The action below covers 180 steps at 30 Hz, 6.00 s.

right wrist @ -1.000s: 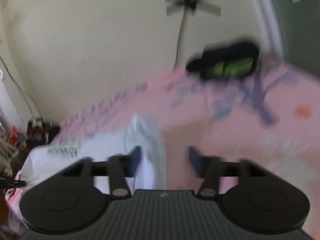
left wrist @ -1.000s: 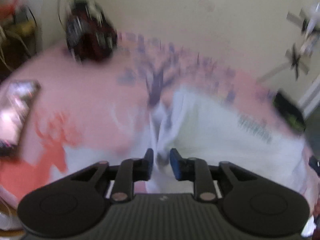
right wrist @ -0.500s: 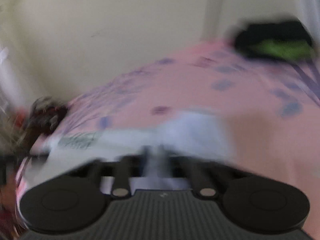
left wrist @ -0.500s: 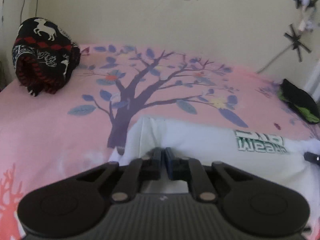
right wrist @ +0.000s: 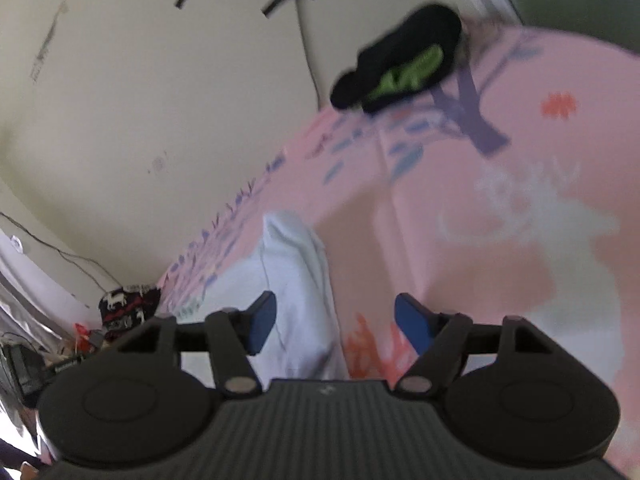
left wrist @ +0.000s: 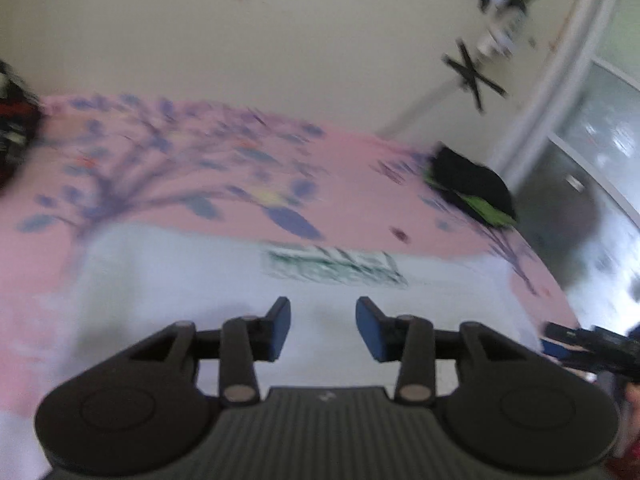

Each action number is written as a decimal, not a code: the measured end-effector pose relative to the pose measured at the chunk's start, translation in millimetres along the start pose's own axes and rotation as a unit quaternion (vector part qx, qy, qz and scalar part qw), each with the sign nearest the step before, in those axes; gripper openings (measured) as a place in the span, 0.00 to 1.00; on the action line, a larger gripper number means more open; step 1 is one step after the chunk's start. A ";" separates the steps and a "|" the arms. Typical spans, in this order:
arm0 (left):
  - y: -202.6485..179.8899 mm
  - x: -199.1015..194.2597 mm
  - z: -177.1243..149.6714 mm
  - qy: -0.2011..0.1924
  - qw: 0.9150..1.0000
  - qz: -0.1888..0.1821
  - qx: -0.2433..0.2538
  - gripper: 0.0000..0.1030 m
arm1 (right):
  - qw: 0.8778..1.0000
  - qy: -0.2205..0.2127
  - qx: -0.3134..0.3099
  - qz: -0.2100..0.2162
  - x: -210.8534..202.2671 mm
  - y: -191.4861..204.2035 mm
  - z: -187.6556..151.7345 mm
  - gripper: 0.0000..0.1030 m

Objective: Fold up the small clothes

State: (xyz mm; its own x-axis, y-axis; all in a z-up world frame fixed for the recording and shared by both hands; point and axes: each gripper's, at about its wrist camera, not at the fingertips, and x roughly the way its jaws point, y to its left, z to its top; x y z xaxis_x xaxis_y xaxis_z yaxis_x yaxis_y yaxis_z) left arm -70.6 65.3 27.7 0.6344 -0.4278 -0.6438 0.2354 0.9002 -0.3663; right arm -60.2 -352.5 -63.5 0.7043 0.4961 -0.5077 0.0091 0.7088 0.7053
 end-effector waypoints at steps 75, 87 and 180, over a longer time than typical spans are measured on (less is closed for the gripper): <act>79.5 -30.5 -40.6 -0.042 0.983 0.173 -0.053 0.69 | 0.933 0.151 -0.290 0.153 228.0 233.2 -68.8 0.46; -8.8 96.7 75.6 -0.010 0.997 0.069 -0.013 0.36 | 0.967 0.002 -0.245 0.073 175.2 157.2 58.2 0.17; -29.5 134.1 60.2 -0.015 0.991 0.119 0.055 0.54 | 0.971 -0.010 -0.237 0.009 190.7 121.9 22.9 0.29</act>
State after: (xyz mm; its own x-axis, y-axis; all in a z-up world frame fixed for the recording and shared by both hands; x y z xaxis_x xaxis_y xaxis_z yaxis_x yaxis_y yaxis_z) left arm 51.9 -13.8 -7.4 0.7026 -0.2008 -0.6827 0.1535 0.9795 -0.1301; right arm 91.5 -183.0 -63.0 0.7156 0.5033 -0.4843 -0.3271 0.8541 0.4044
